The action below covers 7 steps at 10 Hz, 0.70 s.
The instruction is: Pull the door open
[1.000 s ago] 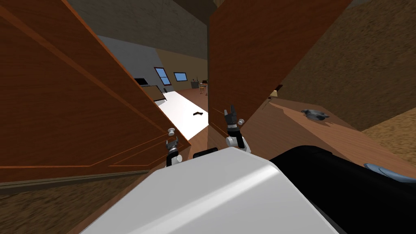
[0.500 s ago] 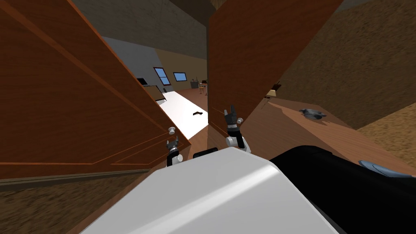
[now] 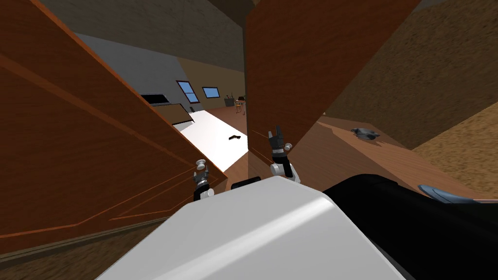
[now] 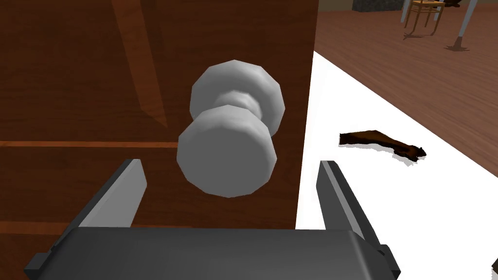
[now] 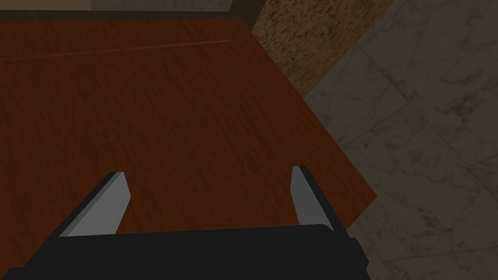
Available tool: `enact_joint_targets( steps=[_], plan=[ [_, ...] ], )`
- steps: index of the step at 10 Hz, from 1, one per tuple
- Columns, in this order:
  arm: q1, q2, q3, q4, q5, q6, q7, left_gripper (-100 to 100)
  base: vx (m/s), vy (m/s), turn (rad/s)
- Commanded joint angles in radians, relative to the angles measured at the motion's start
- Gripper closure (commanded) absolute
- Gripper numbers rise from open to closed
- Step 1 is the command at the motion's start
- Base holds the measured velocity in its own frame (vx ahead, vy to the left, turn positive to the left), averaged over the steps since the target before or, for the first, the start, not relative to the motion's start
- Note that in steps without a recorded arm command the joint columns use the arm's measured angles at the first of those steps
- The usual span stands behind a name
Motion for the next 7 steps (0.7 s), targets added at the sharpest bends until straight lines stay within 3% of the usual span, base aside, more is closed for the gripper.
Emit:
enact_joint_targets(
  steps=[1, 2, 3, 4, 7],
  plan=[
    [0.000, 0.024, 0.006, 0.026, 0.006, -0.013, 0.032, -100, 0.211, 0.030, -0.125],
    [0.005, 0.038, 0.010, 0.031, 0.010, -0.018, 0.046, -100, 0.197, 0.028, -0.111],
    [-0.001, 0.027, 0.007, 0.030, 0.007, -0.015, 0.034, -100, 0.087, 0.016, -0.017],
    [-0.001, 0.027, 0.007, 0.030, 0.007, -0.015, 0.034, 100, -0.009, 0.006, 0.044],
    [-0.001, 0.027, 0.007, 0.030, 0.007, -0.015, 0.034, 100, -0.028, 0.000, -0.006]
  ],
)
